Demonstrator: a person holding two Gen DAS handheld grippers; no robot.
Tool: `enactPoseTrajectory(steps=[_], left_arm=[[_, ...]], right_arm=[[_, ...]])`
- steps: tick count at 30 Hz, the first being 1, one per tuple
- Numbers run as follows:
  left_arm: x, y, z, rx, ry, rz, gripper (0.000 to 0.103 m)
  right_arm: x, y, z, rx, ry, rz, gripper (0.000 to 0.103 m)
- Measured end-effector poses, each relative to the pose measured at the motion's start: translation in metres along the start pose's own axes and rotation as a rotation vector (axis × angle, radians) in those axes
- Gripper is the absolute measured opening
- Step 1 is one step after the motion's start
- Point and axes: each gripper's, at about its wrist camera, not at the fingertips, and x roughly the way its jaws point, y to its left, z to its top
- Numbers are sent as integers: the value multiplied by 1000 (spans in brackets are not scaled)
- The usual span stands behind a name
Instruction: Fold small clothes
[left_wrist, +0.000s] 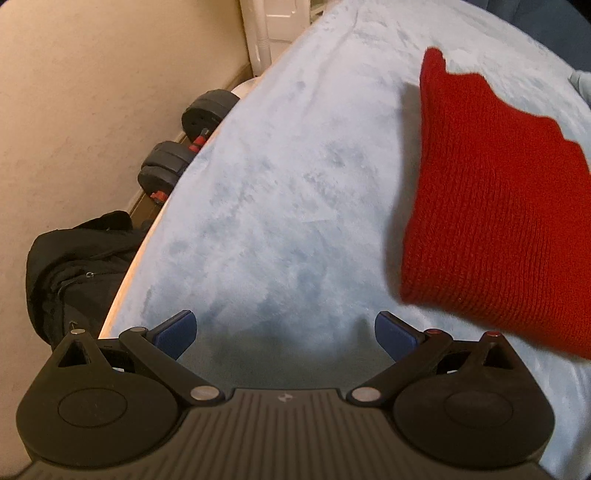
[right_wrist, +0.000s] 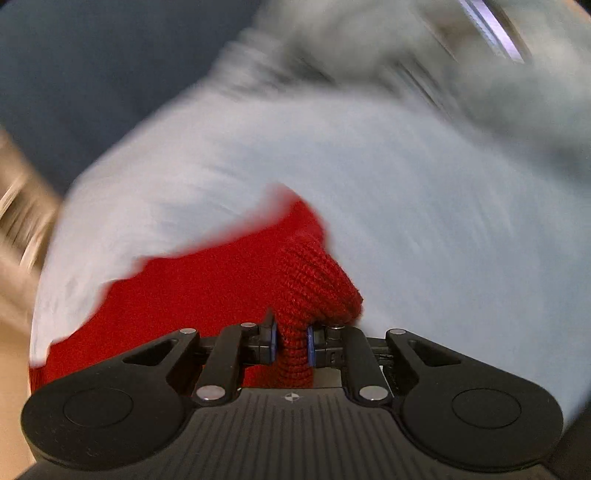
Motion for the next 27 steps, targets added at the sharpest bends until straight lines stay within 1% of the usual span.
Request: enactPoseTrajectory(steps=[2, 3, 4, 6, 7, 8, 10, 11, 12, 13, 14, 17, 21, 23, 25, 26, 27], left_arm=[[-1, 8, 2, -20, -1, -14, 103], [-2, 13, 2, -34, 0, -24, 103], [-3, 17, 3, -44, -1, -30, 103], [-6, 25, 2, -63, -6, -34, 103], [-6, 29, 3, -66, -9, -34, 103], [-7, 33, 2, -69, -12, -31, 103], [-6, 40, 0, -77, -8, -25, 103], [-6, 42, -1, -81, -4, -26, 103], [-5, 45, -2, -86, 2, -26, 103], [-5, 48, -3, -89, 7, -27, 103], [-5, 50, -4, -90, 9, -29, 103], [-2, 54, -3, -91, 14, -32, 103], [0, 56, 0, -105, 9, -43, 103], [0, 55, 1, -109, 6, -46, 103], [-1, 53, 2, -106, 9, -48, 103], [0, 52, 3, -103, 10, -50, 103], [-2, 52, 3, -99, 7, -53, 103]], right_arm=[[-15, 69, 1, -228, -92, 77, 14], [-21, 100, -6, -335, -129, 121, 14], [-28, 135, -21, -468, -167, 177, 14], [-38, 186, -62, -706, -194, 290, 14], [-40, 206, -89, -828, -187, 349, 15], [-40, 219, -114, -926, -161, 398, 15], [-31, 235, -166, -1089, -67, 477, 15], [-26, 237, -184, -1137, -22, 494, 15], [-21, 237, -199, -1159, 4, 502, 15], [-19, 237, -209, -1171, -3, 487, 15], [-18, 237, -211, -1172, -19, 477, 15], [-18, 234, -192, -1088, 10, 507, 15], [-41, 238, -176, -1104, -65, 561, 15], [-44, 240, -181, -1148, -77, 575, 15], [-33, 241, -202, -1234, -3, 558, 16], [-25, 238, -216, -1293, 20, 536, 18], [-22, 235, -225, -1330, 10, 521, 26]])
